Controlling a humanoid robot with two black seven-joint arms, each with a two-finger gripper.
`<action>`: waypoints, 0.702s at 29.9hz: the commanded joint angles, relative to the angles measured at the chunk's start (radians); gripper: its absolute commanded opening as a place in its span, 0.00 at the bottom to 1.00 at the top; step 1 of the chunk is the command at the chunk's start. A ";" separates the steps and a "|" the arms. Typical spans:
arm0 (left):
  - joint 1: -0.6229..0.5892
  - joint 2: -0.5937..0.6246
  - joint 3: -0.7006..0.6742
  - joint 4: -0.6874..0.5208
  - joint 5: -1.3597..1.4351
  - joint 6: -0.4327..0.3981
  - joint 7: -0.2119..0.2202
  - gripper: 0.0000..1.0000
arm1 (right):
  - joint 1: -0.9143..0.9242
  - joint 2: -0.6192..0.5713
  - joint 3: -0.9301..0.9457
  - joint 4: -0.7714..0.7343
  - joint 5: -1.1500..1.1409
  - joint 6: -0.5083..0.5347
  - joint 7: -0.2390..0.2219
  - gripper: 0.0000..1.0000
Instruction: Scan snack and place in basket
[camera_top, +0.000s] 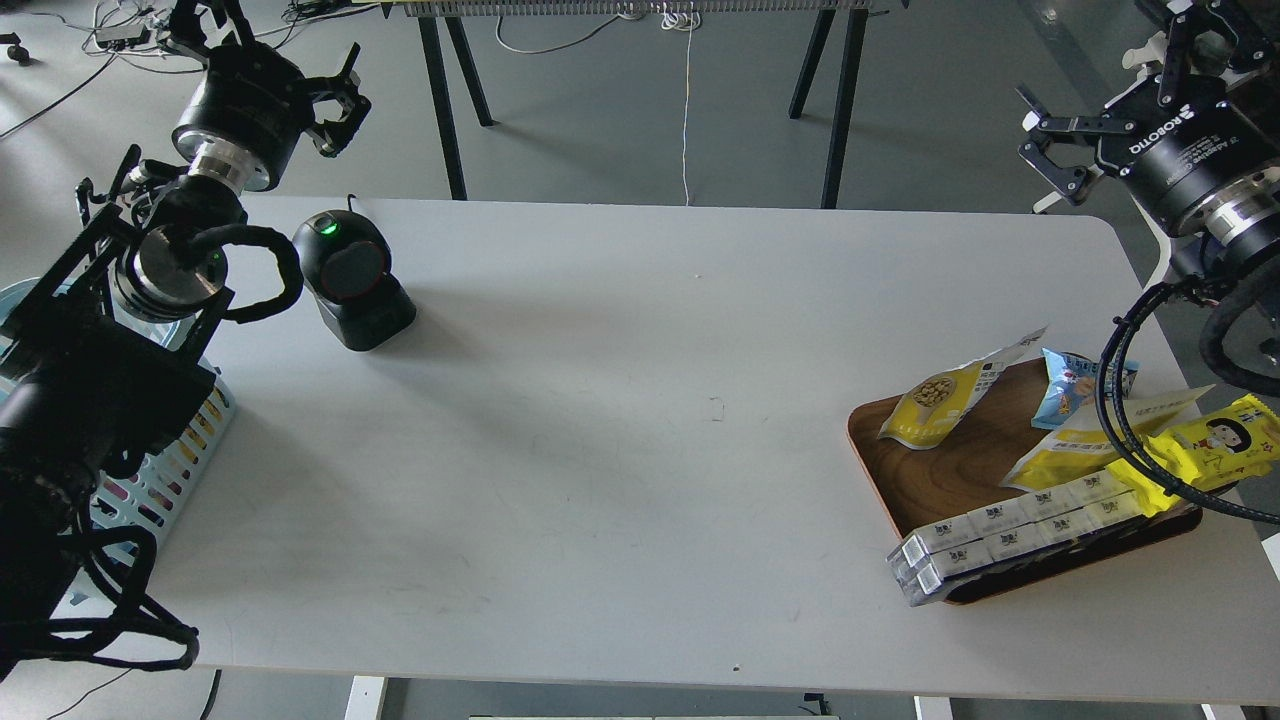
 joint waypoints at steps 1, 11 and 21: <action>-0.010 0.002 0.005 -0.001 0.000 0.007 0.001 1.00 | -0.003 -0.006 -0.001 0.010 0.000 -0.016 -0.006 0.99; -0.030 0.003 0.005 -0.003 0.000 0.009 -0.001 1.00 | 0.014 -0.087 -0.007 0.078 0.000 -0.068 -0.007 0.99; -0.049 0.006 0.003 -0.004 0.000 0.007 0.001 1.00 | 0.085 -0.283 -0.133 0.164 -0.010 -0.072 -0.007 0.99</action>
